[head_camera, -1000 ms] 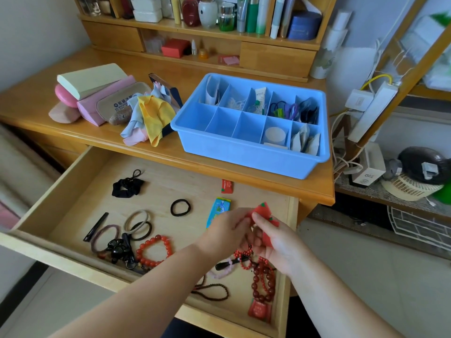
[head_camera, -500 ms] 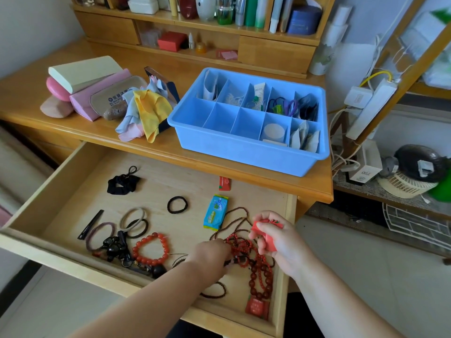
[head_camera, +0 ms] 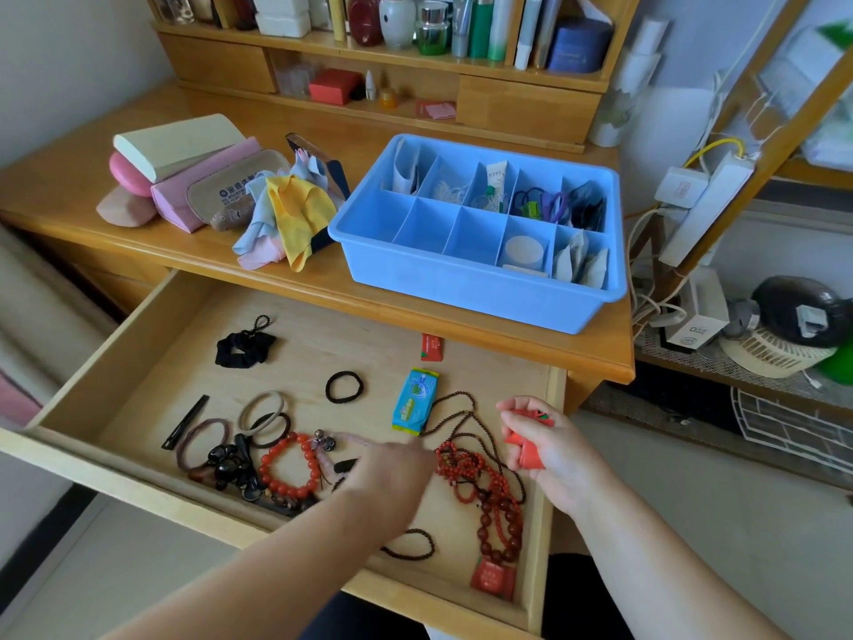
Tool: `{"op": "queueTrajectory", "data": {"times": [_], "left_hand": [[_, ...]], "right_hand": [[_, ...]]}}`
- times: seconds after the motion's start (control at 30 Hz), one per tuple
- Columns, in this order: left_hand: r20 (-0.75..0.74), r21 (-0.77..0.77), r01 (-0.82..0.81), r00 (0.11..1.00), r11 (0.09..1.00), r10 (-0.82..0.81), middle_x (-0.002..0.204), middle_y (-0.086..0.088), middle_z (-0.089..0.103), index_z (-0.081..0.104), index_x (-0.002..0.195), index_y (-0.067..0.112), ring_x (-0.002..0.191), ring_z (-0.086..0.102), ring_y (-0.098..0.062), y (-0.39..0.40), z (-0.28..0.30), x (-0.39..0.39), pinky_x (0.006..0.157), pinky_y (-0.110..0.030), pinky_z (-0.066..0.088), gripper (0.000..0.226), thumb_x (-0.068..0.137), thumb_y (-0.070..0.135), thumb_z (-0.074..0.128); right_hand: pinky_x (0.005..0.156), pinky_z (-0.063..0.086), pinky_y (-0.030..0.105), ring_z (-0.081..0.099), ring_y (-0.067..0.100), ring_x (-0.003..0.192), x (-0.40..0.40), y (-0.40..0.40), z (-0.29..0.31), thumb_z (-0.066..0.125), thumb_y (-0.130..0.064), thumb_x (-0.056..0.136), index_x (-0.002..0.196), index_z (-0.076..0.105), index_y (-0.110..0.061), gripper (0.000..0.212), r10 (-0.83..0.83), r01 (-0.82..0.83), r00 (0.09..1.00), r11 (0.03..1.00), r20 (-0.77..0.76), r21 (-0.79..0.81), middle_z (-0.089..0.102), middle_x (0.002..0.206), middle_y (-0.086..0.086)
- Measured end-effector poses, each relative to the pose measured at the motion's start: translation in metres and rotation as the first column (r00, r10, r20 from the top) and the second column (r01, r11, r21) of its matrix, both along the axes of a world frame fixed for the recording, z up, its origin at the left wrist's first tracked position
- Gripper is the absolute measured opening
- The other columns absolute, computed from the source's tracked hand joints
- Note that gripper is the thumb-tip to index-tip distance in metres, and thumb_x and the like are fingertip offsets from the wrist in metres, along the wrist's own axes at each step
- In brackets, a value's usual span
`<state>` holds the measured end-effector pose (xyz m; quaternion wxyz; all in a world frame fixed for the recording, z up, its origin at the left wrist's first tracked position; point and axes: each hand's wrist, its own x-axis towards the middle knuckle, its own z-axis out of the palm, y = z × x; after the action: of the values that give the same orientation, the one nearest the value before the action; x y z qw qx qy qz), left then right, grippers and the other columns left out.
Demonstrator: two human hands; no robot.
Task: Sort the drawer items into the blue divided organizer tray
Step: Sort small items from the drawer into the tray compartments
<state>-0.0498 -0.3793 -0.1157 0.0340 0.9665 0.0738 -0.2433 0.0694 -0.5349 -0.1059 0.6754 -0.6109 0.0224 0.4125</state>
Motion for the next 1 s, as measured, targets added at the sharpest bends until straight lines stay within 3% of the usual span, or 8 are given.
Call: {"op": "queueTrajectory", "data": {"times": [0.1,0.27,0.4,0.6,0.73,0.8,0.87,1.0], "left_hand": [[-0.098,-0.278,0.085,0.988,0.957,-0.116,0.12,-0.005,0.06,0.062,0.115,0.014,0.111,0.055,-0.026,-0.044,-0.006,0.011,0.091,-0.039,0.047,0.027,0.092,0.027,0.056],[-0.221,-0.272,0.058,0.968,0.961,-0.12,0.095,-0.005,0.062,0.065,0.11,0.008,0.096,0.06,-0.025,-0.08,-0.014,0.028,0.077,-0.031,0.049,0.027,0.087,0.023,0.064],[-0.238,-0.27,0.163,0.944,0.949,-0.23,0.114,-0.008,0.065,0.065,0.113,0.008,0.105,0.059,-0.029,-0.074,-0.015,0.025,0.088,-0.04,0.051,0.027,0.089,0.019,0.061],[-0.226,-0.267,0.259,0.92,0.929,-0.321,0.113,-0.016,0.06,0.06,0.117,0.006,0.099,0.057,-0.035,-0.069,-0.013,0.018,0.077,-0.04,0.047,0.03,0.094,0.023,0.051],[-0.189,-0.438,0.096,0.962,0.894,-0.196,0.113,-0.017,0.062,0.061,0.118,0.007,0.098,0.057,-0.034,-0.057,-0.014,0.014,0.08,-0.036,0.046,0.032,0.092,0.025,0.056],[-0.25,-0.574,-0.142,0.968,0.806,-0.007,0.108,-0.016,0.066,0.06,0.118,0.013,0.083,0.06,-0.025,-0.039,-0.016,0.012,0.08,-0.036,0.051,0.029,0.091,0.021,0.057],[-0.344,-0.693,-0.392,0.917,0.606,0.2,0.1,-0.019,0.07,0.058,0.117,0.015,0.064,0.061,-0.016,-0.016,-0.014,0.009,0.073,-0.033,0.056,0.026,0.091,0.013,0.058],[-0.352,-0.758,-0.521,0.833,0.392,0.426,0.069,-0.003,0.068,0.04,0.135,0.027,0.051,0.06,-0.009,0.026,-0.007,-0.002,0.055,-0.023,0.053,0.055,0.088,0.014,0.064]], "right_hand": [[0.04,0.039,0.022,0.044,0.01,0.044,0.001,0.0,-0.001,0.064,-0.01,0.086,0.087,0.064,-0.012,0.002,-0.039,0.04,0.999,0.999,-0.037,0.02,0.055,0.06,0.001],[0.042,0.041,0.024,0.047,0.011,0.045,0.003,-0.002,-0.002,0.066,-0.012,0.084,0.084,0.063,-0.013,0.004,-0.051,0.052,0.997,0.998,-0.066,0.022,0.057,0.061,0.002],[0.049,0.049,0.028,0.054,0.016,0.051,0.002,0.0,-0.002,0.066,-0.01,0.085,0.084,0.064,-0.012,0.004,-0.036,0.037,0.997,0.999,-0.064,0.021,0.059,0.063,0.003],[0.049,0.05,0.029,0.056,0.017,0.052,0.0,0.001,-0.003,0.064,-0.006,0.086,0.08,0.065,-0.013,0.009,-0.004,0.006,0.999,0.999,-0.038,0.049,0.059,0.063,0.005],[0.049,0.051,0.03,0.057,0.019,0.053,0.001,0.001,-0.002,0.062,-0.001,0.086,0.081,0.065,-0.011,0.012,0.004,-0.003,0.999,0.999,-0.033,0.051,0.059,0.064,0.006],[0.048,0.05,0.029,0.06,0.02,0.054,0.0,0.001,-0.003,0.058,0.004,0.088,0.087,0.064,-0.008,0.014,0.01,-0.009,1.0,1.0,-0.023,0.029,0.06,0.065,0.008],[0.044,0.047,0.025,0.061,0.019,0.055,-0.002,0.003,-0.003,0.055,0.007,0.088,0.091,0.063,-0.008,0.018,0.023,-0.023,1.0,1.0,-0.01,-0.014,0.062,0.065,0.007],[0.039,0.037,0.022,0.052,0.015,0.048,-0.01,0.014,-0.007,0.055,0.006,0.088,0.088,0.064,-0.01,0.018,0.072,-0.071,0.997,0.992,0.001,-0.102,0.06,0.062,0.004]]}}
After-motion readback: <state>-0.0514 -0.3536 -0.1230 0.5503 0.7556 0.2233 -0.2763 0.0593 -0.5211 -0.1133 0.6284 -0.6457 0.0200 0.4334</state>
